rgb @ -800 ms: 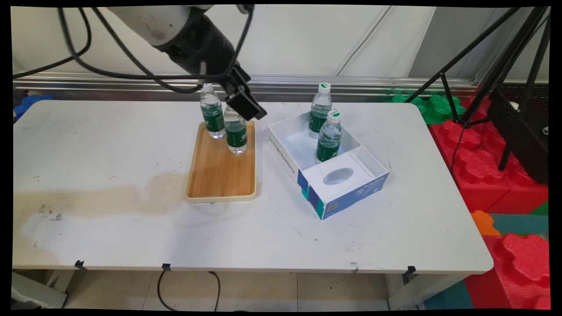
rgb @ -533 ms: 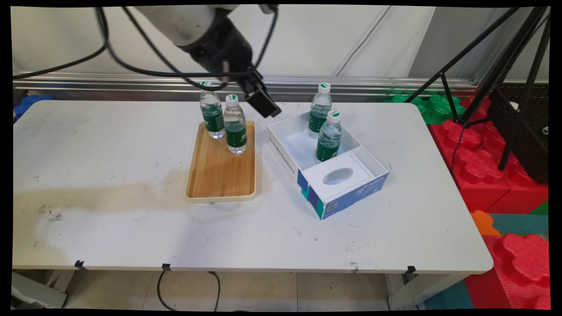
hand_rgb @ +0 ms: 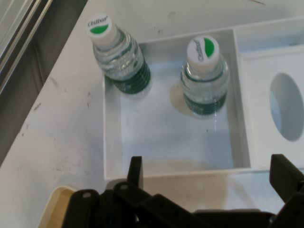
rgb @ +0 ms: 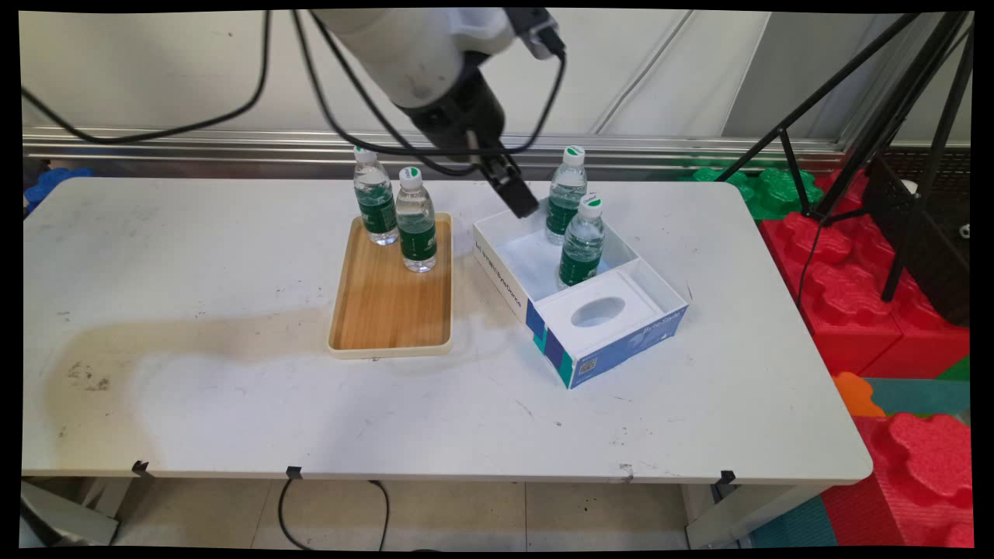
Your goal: Pick up the green bottle from the white box
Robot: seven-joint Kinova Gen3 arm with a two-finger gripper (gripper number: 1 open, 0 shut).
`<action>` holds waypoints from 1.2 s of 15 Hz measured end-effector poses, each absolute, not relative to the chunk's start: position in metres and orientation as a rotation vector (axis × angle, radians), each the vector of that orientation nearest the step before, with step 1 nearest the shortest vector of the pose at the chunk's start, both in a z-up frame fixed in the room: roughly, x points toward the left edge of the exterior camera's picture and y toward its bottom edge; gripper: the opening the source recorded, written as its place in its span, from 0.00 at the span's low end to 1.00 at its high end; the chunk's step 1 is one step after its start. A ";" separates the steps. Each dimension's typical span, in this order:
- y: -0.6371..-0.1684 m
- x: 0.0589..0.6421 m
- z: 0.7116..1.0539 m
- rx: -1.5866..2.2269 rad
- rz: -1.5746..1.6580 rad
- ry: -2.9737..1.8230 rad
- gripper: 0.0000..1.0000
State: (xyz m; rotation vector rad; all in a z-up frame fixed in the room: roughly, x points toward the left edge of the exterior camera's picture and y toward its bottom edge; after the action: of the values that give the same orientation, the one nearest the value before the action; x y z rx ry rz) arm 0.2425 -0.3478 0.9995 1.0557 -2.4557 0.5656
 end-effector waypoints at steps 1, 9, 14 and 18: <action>-0.355 0.238 0.994 1.063 0.562 -2.458 1.00; -0.413 0.204 0.936 1.076 0.515 -2.489 1.00; -0.440 0.184 0.904 1.067 0.483 -2.502 1.00; -0.457 0.171 0.883 1.063 0.463 -2.502 1.00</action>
State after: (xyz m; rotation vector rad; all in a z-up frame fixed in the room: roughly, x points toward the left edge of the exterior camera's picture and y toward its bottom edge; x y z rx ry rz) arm 0.1714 -0.4566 0.8831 1.0631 -2.5024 0.4631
